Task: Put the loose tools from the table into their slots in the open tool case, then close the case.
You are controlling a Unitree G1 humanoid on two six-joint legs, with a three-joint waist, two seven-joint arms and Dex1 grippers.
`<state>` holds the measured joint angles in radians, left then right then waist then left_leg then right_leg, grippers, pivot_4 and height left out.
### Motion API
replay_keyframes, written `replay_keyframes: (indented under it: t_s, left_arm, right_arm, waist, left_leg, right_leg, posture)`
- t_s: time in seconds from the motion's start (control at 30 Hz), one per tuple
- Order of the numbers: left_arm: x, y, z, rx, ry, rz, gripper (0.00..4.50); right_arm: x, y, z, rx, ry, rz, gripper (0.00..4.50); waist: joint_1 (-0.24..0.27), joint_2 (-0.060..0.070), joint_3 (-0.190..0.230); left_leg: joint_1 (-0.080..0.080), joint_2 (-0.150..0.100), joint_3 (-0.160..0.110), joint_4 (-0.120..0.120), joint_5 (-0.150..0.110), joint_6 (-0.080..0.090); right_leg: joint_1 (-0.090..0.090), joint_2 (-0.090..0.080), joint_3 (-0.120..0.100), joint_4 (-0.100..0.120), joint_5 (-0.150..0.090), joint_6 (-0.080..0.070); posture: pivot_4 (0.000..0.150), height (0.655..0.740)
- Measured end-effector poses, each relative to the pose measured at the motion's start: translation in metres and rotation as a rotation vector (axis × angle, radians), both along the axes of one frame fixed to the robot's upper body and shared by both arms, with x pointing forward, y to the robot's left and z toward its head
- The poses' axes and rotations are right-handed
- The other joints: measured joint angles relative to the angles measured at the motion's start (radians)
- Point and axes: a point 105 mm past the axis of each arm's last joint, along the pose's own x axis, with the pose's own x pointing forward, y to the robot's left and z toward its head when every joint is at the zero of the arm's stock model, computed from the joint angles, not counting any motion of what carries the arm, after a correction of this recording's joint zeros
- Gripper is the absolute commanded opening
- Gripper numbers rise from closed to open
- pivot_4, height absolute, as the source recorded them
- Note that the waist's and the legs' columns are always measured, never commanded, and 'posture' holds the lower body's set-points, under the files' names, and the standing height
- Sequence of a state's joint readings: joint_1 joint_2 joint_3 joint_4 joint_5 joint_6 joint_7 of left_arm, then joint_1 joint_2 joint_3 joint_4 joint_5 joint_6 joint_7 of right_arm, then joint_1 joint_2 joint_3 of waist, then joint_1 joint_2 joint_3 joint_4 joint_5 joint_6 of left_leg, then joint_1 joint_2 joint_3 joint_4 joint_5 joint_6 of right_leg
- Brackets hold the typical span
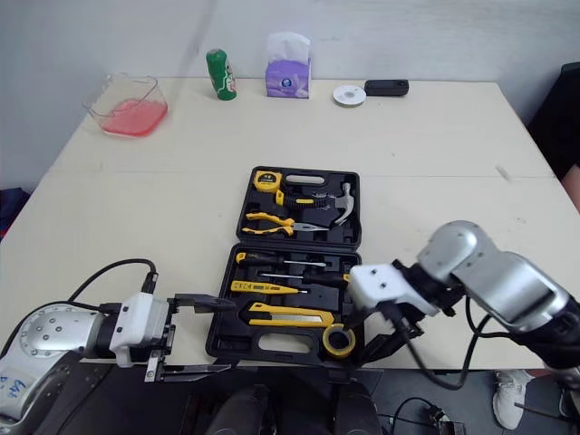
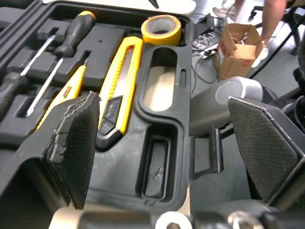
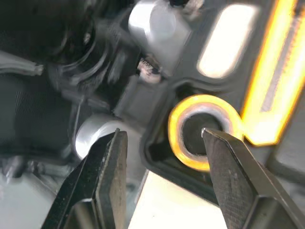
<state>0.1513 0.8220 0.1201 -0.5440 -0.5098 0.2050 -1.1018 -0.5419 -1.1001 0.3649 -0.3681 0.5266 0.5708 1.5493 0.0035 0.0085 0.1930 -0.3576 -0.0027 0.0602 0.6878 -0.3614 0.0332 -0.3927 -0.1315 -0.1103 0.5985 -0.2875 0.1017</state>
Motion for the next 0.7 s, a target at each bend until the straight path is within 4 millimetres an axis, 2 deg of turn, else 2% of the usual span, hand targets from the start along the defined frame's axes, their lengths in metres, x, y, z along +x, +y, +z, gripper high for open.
replay_keyframes:
  t_s: [0.13, 0.17, 0.2, 0.3, 0.33, 0.57, 0.7]
  left_arm:
    - [0.004, 0.001, 0.007, -0.013, -0.025, 0.011, 4.50]
    - [0.005, 0.001, 0.008, -0.015, -0.029, 0.012, 4.50]
    - [0.006, 0.002, 0.009, -0.018, -0.030, 0.014, 4.50]
    - [0.010, 0.001, 0.015, -0.027, -0.048, 0.005, 4.50]
    - [0.011, 0.000, 0.016, -0.030, -0.055, 0.000, 4.50]
    - [0.015, 0.003, 0.017, -0.020, -0.049, -0.015, 4.50]
    - [0.014, 0.003, 0.018, -0.015, -0.041, -0.031, 4.50]
  right_arm:
    - [-0.004, -0.005, 0.014, 0.196, 0.039, -0.068, 2.60]
    - [-0.006, -0.007, 0.014, 0.215, 0.043, -0.073, 2.10]
    - [-0.008, -0.008, 0.013, 0.240, 0.051, -0.078, 1.80]
    - [-0.011, -0.004, 0.011, 0.350, 0.060, -0.092, 0.26]
    - [-0.010, -0.002, 0.010, 0.382, 0.039, -0.094, 0.02]
    - [-0.003, 0.005, -0.020, 0.503, -0.116, -0.130, 0.02]
    - [-0.005, 0.009, -0.035, 0.491, -0.144, -0.097, 0.02]
  waist:
    - [-0.001, 0.000, 0.000]
    - [0.000, 0.000, 0.000]
    - [-0.001, 0.000, 0.000]
    - [-0.001, 0.000, 0.000]
    - [-0.001, 0.000, 0.000]
    - [-0.001, 0.000, 0.000]
    - [-0.002, 0.000, 0.000]
  left_leg:
    - [0.000, 0.000, 0.000, 0.000, 0.000, 0.000]
    - [0.000, 0.000, 0.000, 0.000, 0.000, 0.000]
    - [0.000, 0.000, 0.000, 0.000, 0.000, 0.000]
    - [0.001, 0.000, 0.001, 0.000, 0.000, 0.000]
    - [0.001, 0.000, 0.001, 0.000, 0.000, 0.000]
    - [0.001, 0.000, 0.002, -0.001, 0.000, 0.000]
    - [0.001, 0.000, 0.002, -0.001, 0.000, 0.000]
  right_leg:
    - [0.000, 0.000, 0.000, 0.001, 0.000, 0.000]
    - [0.000, 0.000, 0.000, 0.000, 0.000, 0.000]
    - [0.000, 0.000, 0.000, 0.001, 0.000, 0.000]
    - [0.001, 0.000, 0.000, 0.001, 0.000, 0.000]
    - [0.000, 0.001, 0.000, 0.002, 0.000, 0.000]
    - [0.000, 0.001, 0.001, 0.004, 0.000, 0.001]
    - [0.000, 0.002, 0.001, 0.004, 0.000, 0.001]
  posture:
    - [0.150, 0.7400]
    - [0.150, 0.7400]
    - [0.150, 0.7400]
    - [0.150, 0.7400]
    - [0.150, 0.7400]
    - [0.150, 0.7400]
    - [0.150, 0.7400]
